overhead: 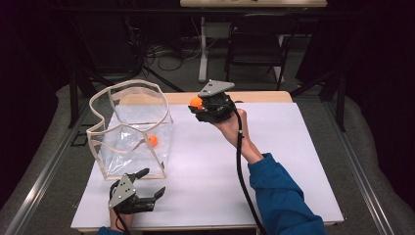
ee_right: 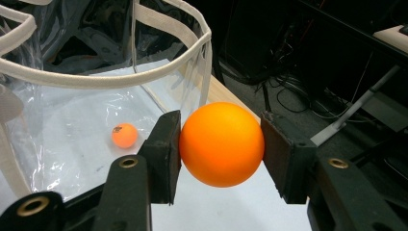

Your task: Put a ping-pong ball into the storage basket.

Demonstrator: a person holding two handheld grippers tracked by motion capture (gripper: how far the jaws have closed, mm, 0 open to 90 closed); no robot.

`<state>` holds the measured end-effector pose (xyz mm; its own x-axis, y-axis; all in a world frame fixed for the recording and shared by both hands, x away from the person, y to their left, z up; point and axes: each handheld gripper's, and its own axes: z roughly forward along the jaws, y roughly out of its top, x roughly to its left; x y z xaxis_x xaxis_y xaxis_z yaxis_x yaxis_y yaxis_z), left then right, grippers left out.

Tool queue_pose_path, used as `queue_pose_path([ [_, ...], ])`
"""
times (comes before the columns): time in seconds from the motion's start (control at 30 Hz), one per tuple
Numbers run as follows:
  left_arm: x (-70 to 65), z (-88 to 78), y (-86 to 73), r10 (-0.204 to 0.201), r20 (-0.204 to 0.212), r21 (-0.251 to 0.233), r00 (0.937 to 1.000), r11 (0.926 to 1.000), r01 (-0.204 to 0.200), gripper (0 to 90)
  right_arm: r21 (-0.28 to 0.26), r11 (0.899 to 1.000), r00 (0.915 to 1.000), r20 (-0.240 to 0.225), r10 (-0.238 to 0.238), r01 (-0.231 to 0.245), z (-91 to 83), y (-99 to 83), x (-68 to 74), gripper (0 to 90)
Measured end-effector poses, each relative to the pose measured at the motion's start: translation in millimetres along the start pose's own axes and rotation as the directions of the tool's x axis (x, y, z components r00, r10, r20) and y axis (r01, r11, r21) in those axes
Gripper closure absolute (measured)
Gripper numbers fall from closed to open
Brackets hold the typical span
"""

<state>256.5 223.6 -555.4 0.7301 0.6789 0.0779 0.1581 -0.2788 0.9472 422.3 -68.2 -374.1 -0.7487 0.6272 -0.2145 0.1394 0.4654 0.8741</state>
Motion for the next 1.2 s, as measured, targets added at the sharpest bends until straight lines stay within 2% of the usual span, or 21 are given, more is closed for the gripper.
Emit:
queue_pose_path([
  [0.57, -0.1, -0.5, 0.1, 0.002, 0.001, -0.001, 1.0, 1.0, -0.002, 15.9, -0.026, 0.999, 0.9997, -0.013, -0.022, 0.022, 2.5, 14.1, 2.7, 50.8],
  [1.2, 0.0, -1.1, 0.0, 0.001, 0.006, 0.001, 1.0, 1.0, -0.001, 15.9, -0.059, 0.998, 0.9994, -0.028, -0.019, 0.018, 9.4, 21.3, 7.6, 50.8],
])
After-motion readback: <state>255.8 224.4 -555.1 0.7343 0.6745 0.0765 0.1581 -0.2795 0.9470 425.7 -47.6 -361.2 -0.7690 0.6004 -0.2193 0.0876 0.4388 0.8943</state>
